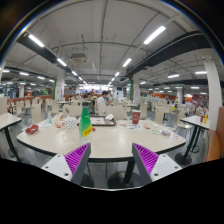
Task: Pour water
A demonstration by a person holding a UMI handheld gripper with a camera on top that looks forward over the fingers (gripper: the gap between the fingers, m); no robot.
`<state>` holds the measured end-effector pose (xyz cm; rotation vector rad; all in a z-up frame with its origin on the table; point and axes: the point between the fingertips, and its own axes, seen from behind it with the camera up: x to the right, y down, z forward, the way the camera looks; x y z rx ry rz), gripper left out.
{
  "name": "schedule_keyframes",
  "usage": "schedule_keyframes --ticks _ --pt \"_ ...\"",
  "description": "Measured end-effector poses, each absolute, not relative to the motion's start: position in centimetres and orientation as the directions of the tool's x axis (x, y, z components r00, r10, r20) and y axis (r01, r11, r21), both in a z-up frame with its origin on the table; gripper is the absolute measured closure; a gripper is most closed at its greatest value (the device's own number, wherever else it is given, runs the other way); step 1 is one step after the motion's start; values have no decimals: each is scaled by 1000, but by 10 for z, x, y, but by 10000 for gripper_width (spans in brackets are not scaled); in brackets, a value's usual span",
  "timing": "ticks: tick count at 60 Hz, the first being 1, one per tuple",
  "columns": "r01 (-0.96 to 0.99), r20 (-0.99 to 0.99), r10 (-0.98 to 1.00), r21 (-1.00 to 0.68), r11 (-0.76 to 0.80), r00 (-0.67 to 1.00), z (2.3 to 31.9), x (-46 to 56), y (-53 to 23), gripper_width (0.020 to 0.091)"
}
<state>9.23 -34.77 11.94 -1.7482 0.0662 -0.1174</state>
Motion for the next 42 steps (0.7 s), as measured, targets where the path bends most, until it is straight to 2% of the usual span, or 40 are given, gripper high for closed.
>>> schedule_keyframes --ticks 16,23,42 --pt "-7 20 -128 -978 -208 992 115 121 -331 261" --pt "-16 3 -85 -977 -213 996 119 101 -310 262" --pt "-1 -9 31 -966 -259 999 103 25 -206 259"
